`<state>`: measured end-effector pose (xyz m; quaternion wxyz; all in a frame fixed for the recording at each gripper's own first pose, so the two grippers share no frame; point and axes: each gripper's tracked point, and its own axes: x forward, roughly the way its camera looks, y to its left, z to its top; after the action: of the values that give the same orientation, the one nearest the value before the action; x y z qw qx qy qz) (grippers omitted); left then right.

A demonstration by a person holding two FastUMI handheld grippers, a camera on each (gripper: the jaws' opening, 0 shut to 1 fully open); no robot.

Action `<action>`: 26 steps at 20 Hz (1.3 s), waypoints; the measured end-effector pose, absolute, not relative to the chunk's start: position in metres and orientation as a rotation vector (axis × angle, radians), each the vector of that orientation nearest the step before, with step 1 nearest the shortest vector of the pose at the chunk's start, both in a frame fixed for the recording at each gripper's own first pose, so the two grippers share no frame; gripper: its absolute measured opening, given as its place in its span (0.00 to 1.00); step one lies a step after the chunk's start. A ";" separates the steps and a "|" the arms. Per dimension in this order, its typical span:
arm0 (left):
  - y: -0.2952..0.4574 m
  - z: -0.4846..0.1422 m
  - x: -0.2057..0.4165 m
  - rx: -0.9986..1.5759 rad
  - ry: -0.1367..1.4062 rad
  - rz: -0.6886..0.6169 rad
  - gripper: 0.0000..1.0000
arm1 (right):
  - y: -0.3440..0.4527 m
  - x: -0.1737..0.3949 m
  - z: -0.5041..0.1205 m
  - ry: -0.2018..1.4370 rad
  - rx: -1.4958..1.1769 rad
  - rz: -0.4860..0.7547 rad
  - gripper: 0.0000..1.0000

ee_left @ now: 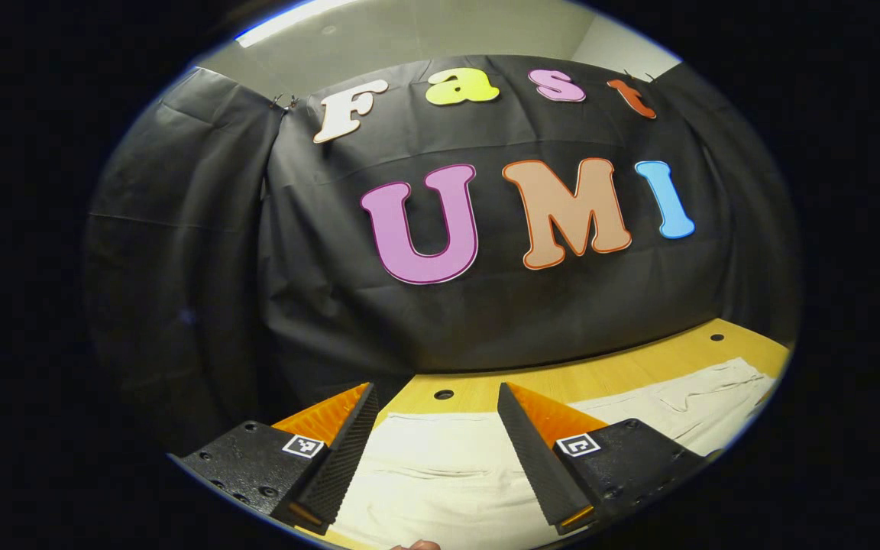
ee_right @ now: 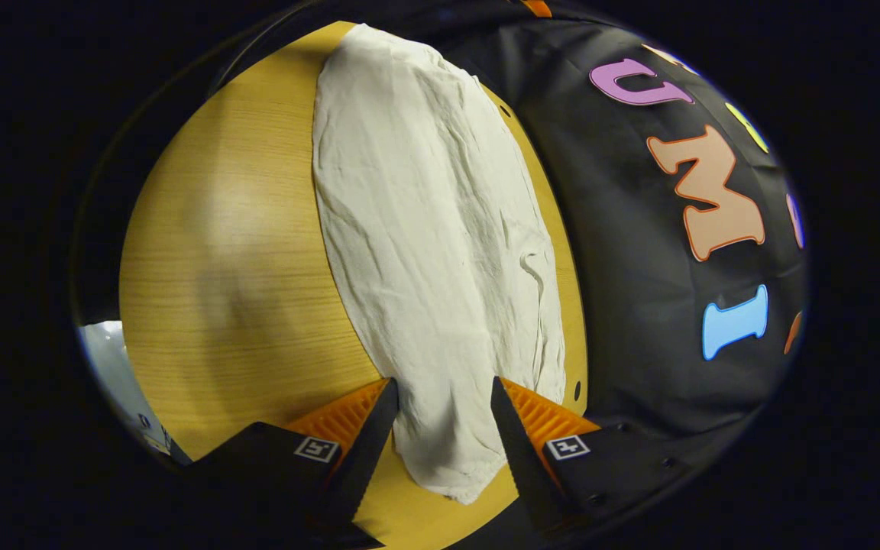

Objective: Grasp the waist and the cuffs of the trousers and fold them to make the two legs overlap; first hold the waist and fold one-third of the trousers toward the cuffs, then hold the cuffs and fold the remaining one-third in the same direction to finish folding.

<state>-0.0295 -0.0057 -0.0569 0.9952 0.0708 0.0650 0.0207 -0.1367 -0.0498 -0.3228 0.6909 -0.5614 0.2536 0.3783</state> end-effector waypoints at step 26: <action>0.088 -0.180 -0.096 0.619 0.432 -0.114 0.97 | -0.044 -0.132 -0.343 0.559 -1.273 0.728 0.11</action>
<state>-0.0963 0.0880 -0.1805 0.9281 0.3019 0.2107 -0.0555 -0.1324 -0.0444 -0.3429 0.7075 -0.5732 0.2515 0.3280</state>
